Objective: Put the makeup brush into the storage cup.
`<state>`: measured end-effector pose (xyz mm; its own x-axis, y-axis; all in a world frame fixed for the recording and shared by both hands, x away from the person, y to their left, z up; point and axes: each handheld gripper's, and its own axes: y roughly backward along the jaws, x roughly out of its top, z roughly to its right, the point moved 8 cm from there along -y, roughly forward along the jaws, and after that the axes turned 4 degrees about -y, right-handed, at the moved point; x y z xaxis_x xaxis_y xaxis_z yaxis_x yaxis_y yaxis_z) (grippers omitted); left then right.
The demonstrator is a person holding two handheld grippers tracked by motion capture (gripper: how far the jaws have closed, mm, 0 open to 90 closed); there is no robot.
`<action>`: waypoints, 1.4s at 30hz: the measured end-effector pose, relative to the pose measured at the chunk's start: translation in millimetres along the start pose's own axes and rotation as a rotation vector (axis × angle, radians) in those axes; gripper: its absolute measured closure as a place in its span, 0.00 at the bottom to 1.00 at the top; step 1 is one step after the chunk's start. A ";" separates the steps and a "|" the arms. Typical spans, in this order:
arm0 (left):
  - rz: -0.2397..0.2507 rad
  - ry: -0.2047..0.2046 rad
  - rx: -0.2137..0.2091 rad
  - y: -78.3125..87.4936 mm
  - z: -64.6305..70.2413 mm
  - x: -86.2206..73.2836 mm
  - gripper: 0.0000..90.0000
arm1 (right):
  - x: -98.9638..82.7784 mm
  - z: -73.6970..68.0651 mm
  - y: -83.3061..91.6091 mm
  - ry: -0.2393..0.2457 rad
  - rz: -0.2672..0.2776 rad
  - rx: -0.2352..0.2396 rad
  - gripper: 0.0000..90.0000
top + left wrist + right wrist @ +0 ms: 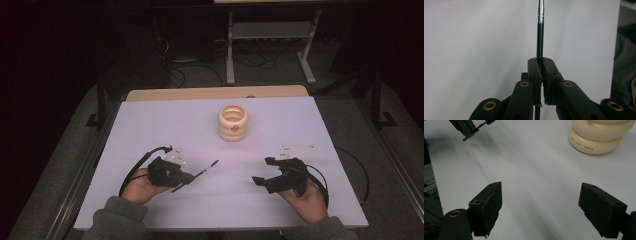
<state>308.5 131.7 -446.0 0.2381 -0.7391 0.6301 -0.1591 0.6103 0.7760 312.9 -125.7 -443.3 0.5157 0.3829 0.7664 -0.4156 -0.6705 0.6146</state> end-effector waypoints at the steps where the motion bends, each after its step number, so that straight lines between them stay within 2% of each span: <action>1: 0.006 0.012 0.002 0.7 1.5 1.1 0.96 | 3.3 -2.1 0.0 0.003 0.009 0.012 0.21; 3: 0.024 0.000 0.009 2.2 2.0 3.6 0.96 | 10.4 -7.4 -0.8 -0.003 0.025 0.044 0.22; 5: 0.043 0.005 0.026 3.5 2.7 5.8 0.96 | 20.9 -15.3 -5.8 0.005 0.037 0.081 0.23; 6: 0.048 -0.001 0.027 5.0 2.7 6.0 0.96 | 24.3 -17.9 -8.2 0.010 0.037 0.087 0.23; 10: 0.123 0.027 0.022 9.7 3.5 9.1 0.96 | 35.2 -26.2 -16.7 0.029 0.041 0.119 0.25; 12: 0.125 0.025 0.025 12.1 2.2 8.0 0.96 | 43.9 -35.7 -26.5 0.036 0.033 0.139 0.26; 15: 0.161 0.040 0.018 14.0 3.3 9.6 0.96 | 47.5 -42.0 -32.9 0.043 0.023 0.142 0.26; 19: 0.167 0.046 0.017 11.8 5.9 9.4 0.96 | 49.5 -53.0 -37.6 0.059 0.049 0.176 0.31; 24: 0.197 0.057 0.004 9.2 11.1 13.5 0.96 | 43.9 -57.8 -37.6 0.020 0.057 0.199 0.35; 32: 0.200 0.019 0.000 -1.3 20.3 20.5 0.96 | 41.3 -64.3 -39.8 0.025 0.051 0.215 0.45; 34: 0.203 0.020 -0.006 -4.1 23.0 21.8 0.96 | 41.4 -66.4 -40.6 0.027 0.053 0.222 0.47; 36: 0.204 0.021 -0.010 -7.2 26.6 23.9 0.96 | 41.4 -68.7 -40.8 0.020 0.052 0.243 0.50; 42: 0.195 -0.017 0.000 -13.5 32.2 27.5 0.96 | 42.0 -73.4 -41.6 0.008 0.055 0.276 0.62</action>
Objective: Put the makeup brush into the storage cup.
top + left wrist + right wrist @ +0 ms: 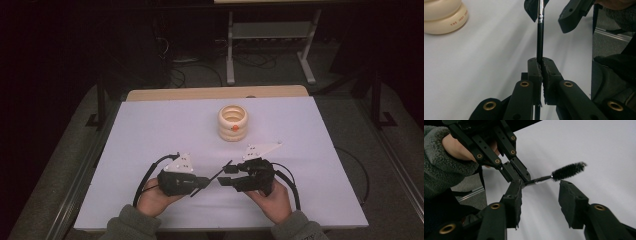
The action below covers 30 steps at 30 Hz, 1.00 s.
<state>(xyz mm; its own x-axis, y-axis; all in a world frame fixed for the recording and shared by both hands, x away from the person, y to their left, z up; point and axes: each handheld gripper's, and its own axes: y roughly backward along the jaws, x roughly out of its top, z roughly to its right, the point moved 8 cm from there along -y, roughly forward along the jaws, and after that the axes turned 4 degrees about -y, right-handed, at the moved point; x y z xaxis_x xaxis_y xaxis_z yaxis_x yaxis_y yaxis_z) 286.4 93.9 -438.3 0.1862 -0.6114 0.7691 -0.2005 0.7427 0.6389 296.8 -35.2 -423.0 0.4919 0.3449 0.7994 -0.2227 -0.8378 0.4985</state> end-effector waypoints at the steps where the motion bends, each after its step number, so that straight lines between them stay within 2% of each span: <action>1: 0.002 -0.002 0.001 -1.0 0.4 0.2 0.96 | -0.5 -0.3 -0.1 -0.005 -0.002 0.009 0.65; 5: -0.005 -0.014 -0.003 -4.0 2.3 0.2 0.96 | -2.2 0.0 -2.1 -0.026 0.000 0.049 0.73; 6: -0.006 -0.014 -0.005 -4.6 3.4 0.5 0.96 | -2.5 -0.2 -3.0 -0.038 -0.001 0.062 0.77; 11: -0.008 -0.029 -0.007 -6.2 5.8 1.5 0.96 | -3.4 -0.8 -3.7 -0.049 -0.005 0.080 0.86; 14: 0.000 -0.038 -0.006 -6.3 7.2 2.7 0.96 | -3.1 -1.7 -3.0 -0.056 0.001 0.107 0.91; 18: -0.003 -0.045 -0.001 -7.3 7.5 2.6 0.96 | -3.3 -0.7 -2.3 -0.133 -0.005 0.155 0.94; 22: -0.015 -0.055 -0.006 -7.8 8.0 1.7 0.96 | -4.3 -1.4 -3.2 -0.127 -0.016 0.153 0.94; 25: -0.007 -0.057 0.004 -6.2 7.2 2.5 0.94 | -2.9 -2.7 -2.5 -0.117 -0.015 0.147 0.94; 27: -0.007 -0.050 0.024 -3.5 4.6 2.3 0.87 | -2.3 -1.4 -0.3 -0.099 -0.020 0.118 0.94; 30: 0.005 -0.043 0.039 2.8 0.3 1.5 0.86 | -0.9 1.0 5.5 -0.082 -0.017 0.081 0.94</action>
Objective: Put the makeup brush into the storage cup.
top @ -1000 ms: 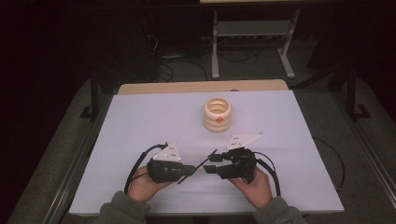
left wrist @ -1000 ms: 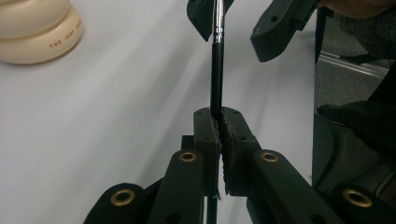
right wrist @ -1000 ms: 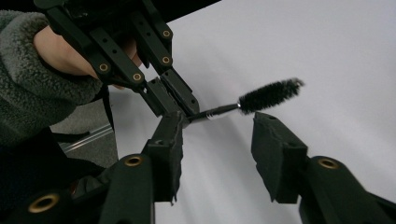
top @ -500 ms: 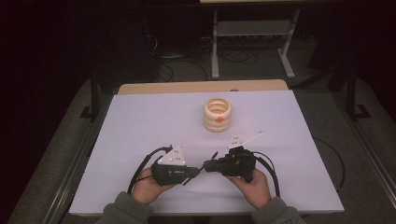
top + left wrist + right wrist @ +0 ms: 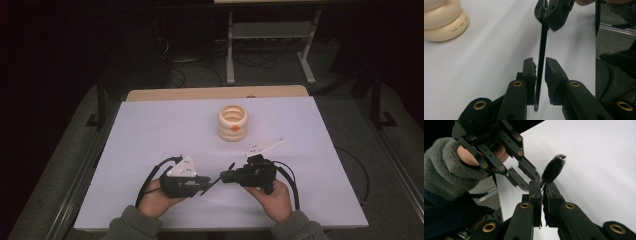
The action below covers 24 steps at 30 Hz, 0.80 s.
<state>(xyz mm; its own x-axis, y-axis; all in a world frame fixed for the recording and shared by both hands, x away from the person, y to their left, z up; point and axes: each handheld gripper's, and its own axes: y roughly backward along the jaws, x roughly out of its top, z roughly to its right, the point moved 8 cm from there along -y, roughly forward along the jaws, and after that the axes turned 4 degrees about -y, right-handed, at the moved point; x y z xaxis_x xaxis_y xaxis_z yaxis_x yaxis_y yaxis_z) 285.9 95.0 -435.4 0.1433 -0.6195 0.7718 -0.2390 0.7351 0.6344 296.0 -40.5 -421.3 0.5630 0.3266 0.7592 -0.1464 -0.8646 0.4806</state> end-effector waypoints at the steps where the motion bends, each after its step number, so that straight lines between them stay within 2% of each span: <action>1: -0.002 0.000 0.007 2.3 -1.9 -1.0 0.85 | 0.2 0.7 2.0 0.005 -0.002 -0.011 0.94; 13: 0.001 0.059 0.080 27.9 -20.8 -18.1 0.77 | 2.9 9.9 21.5 0.023 0.005 -0.095 0.94; 18: -0.026 0.070 0.101 33.9 -24.0 -29.7 0.75 | 6.3 15.4 29.1 0.026 0.002 -0.126 0.94; 21: -0.027 0.097 0.108 34.2 -24.3 -34.8 0.74 | 11.1 18.7 36.7 0.023 0.018 -0.137 0.94; 22: -0.044 0.082 0.107 35.4 -25.4 -37.1 0.74 | 12.2 20.2 38.8 0.025 0.016 -0.143 0.94; 24: -0.045 0.094 0.114 35.8 -25.4 -39.0 0.74 | 14.0 23.2 42.4 0.020 0.015 -0.152 0.94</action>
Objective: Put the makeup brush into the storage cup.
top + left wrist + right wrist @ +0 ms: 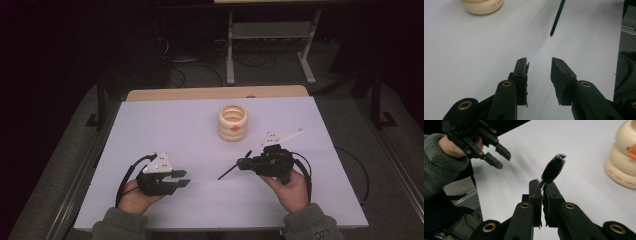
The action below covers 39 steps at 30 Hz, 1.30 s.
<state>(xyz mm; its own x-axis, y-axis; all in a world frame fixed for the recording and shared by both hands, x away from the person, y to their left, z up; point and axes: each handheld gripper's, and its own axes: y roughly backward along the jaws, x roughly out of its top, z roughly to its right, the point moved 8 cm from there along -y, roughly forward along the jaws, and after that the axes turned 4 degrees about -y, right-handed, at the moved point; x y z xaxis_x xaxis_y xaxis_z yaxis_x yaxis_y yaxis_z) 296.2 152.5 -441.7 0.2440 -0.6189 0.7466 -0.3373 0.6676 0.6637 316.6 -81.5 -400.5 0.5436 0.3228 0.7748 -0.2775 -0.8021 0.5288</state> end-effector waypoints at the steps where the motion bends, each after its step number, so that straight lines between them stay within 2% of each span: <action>1: 0.002 0.004 0.005 0.5 -0.3 -0.5 0.74 | 1.0 1.7 0.5 -0.006 0.002 0.001 0.94; 2: -0.007 -0.011 0.011 2.0 -2.0 -1.5 0.73 | 1.5 3.7 1.0 -0.008 -0.002 -0.005 0.94; 6: -0.009 -0.007 0.029 4.6 -5.8 -4.0 0.73 | 5.0 9.1 2.0 -0.004 -0.015 -0.016 0.94; 8: -0.003 0.005 0.030 4.7 -6.6 -4.8 0.73 | 8.0 11.1 2.3 -0.006 -0.014 -0.020 0.94; 12: -0.008 0.004 0.037 6.3 -9.9 -7.3 0.72 | 13.8 13.9 2.9 -0.002 -0.030 -0.032 0.94; 13: -0.002 0.016 0.039 5.9 -9.5 -7.2 0.72 | 16.0 14.2 2.9 -0.001 -0.032 -0.034 0.94; 17: -0.009 0.005 0.044 6.9 -12.9 -9.1 0.71 | 22.3 14.8 3.2 0.009 -0.039 -0.034 0.94; 24: -0.003 0.027 0.054 6.6 -15.3 -11.6 0.71 | 36.8 14.5 6.8 0.024 -0.045 -0.042 0.94; 35: -0.016 0.024 0.057 8.3 -17.8 -14.2 0.71 | 57.9 13.9 10.9 0.048 -0.049 -0.058 0.94; 39: -0.001 0.030 0.057 8.0 -17.6 -12.6 0.70 | 65.3 13.7 12.2 0.061 -0.049 -0.066 0.94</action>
<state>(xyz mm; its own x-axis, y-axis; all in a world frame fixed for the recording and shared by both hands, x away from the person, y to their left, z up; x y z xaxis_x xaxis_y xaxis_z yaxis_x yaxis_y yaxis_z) 306.3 172.9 -445.0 0.2717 -0.6062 0.7475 -0.3883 0.6416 0.6615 359.5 -77.1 -348.2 0.5093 0.3921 0.7660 -0.3042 -0.7506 0.5865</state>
